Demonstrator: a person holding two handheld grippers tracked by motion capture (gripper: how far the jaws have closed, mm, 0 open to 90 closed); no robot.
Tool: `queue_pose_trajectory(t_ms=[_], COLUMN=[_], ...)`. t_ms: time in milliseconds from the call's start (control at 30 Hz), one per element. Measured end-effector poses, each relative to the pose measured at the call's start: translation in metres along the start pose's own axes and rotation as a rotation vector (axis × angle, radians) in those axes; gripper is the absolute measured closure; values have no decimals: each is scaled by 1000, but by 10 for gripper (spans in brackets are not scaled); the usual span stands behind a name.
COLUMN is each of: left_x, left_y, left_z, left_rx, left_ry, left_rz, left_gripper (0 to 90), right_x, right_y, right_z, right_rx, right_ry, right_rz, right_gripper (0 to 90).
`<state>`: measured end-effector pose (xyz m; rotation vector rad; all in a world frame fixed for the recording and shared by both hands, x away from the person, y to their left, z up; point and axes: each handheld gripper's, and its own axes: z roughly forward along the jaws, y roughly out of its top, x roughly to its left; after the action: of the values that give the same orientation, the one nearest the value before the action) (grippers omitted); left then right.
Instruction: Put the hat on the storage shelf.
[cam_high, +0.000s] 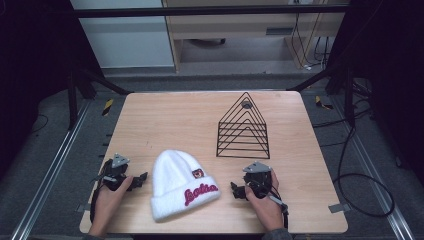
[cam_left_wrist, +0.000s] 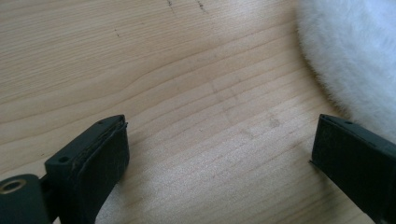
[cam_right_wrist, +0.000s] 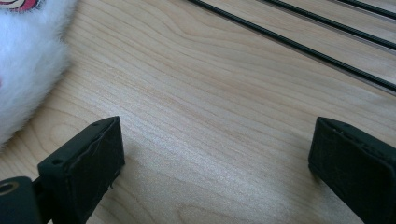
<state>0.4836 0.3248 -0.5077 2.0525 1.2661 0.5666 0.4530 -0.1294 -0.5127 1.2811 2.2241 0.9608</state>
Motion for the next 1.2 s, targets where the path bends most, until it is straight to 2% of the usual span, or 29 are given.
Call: queue_pose_trajectory(t_ms=[333, 533, 600, 733, 833, 933, 1000, 1033, 1200], left_x=[0, -4, -5, -10, -15, -20, -22, -25, -30], left_y=[-2, 1, 6, 23, 38, 53, 58, 66, 81], left_z=[-2, -8, -10, -15, -17, -15, -14, -12, -2], left_rx=[3, 8, -2, 5, 10, 36, 37, 38, 59], left_ry=[-17, -23, -37, -32, -58, -75, -86, -96, -150], left_rz=[16, 61, 62, 123, 151, 184, 187, 195, 173], left_gripper=[27, 59, 59, 65, 66, 72, 71, 71, 75], right_x=[1, 1, 1, 1, 1, 1, 1, 1, 1], right_y=[0, 0, 0, 0, 0, 0, 0, 0, 0], right_z=[0, 0, 0, 0, 0, 0, 0, 0, 0], right_rx=[-2, -2, -2, -2, -2, -2, -2, -2, -2], right_ry=[-6, -6, -5, -5, -5, -5, -5, -5, -5], right_rz=[8, 8, 8, 8, 7, 8, 7, 8, 8], right_gripper=[37, 37, 37, 37, 36, 36, 37, 36, 36])
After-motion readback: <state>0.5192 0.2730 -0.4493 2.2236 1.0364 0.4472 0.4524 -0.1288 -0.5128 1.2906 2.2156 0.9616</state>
